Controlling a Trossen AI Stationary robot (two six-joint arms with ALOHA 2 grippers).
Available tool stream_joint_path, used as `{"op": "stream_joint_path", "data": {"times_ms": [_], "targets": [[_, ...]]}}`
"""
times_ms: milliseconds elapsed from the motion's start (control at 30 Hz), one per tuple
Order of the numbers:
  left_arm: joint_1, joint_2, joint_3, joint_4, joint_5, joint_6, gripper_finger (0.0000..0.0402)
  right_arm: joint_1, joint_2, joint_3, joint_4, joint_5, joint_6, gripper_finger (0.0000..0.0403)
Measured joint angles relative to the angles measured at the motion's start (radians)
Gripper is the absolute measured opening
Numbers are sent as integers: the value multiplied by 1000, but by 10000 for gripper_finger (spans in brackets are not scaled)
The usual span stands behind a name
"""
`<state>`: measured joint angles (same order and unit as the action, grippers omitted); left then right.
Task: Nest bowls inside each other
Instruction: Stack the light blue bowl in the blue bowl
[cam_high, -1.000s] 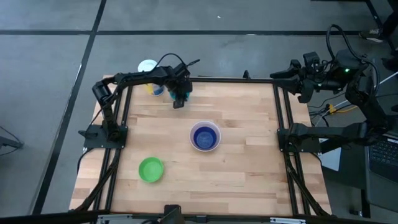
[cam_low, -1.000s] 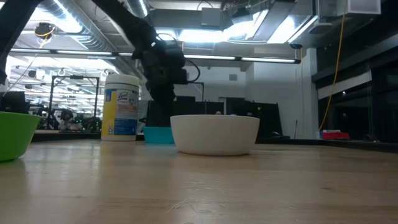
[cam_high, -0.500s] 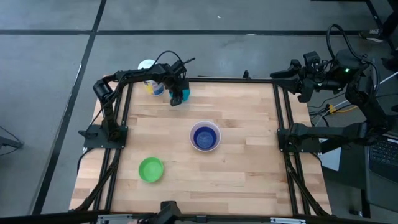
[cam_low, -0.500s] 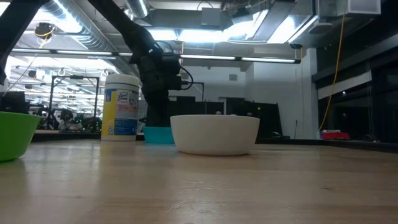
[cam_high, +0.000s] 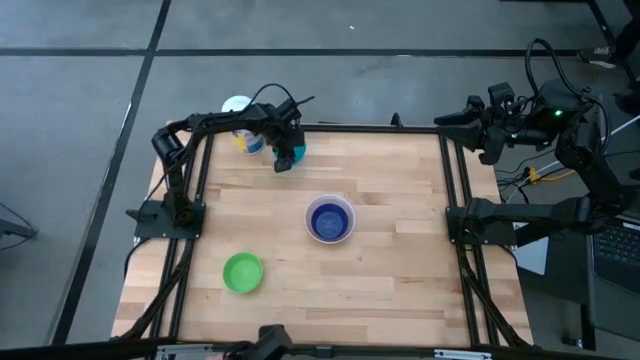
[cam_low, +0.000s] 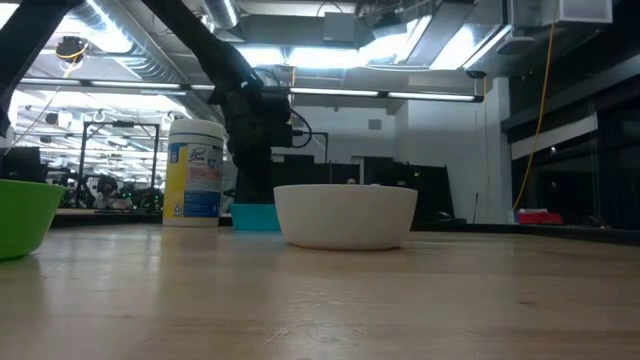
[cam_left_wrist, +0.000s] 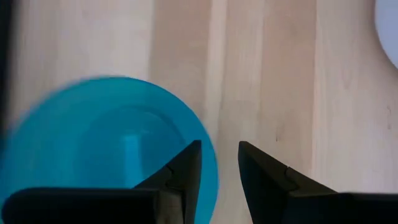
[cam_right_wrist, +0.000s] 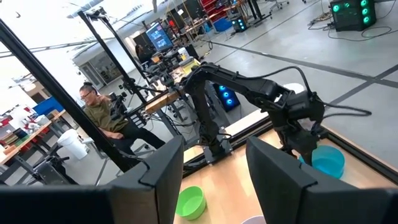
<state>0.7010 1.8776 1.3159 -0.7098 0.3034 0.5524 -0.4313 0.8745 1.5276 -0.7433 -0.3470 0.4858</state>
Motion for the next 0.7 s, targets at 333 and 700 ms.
{"op": "stream_joint_path", "data": {"times_ms": [333, 700], "targets": [[-5, 79, 0, -5, -1, -19, 102, 0, 0, 0, 2, -1, 7, 178], [-74, 69, 1, 35, -85, -72, 5, 0, 0, 0, 2, -1, 16, 178]]}}
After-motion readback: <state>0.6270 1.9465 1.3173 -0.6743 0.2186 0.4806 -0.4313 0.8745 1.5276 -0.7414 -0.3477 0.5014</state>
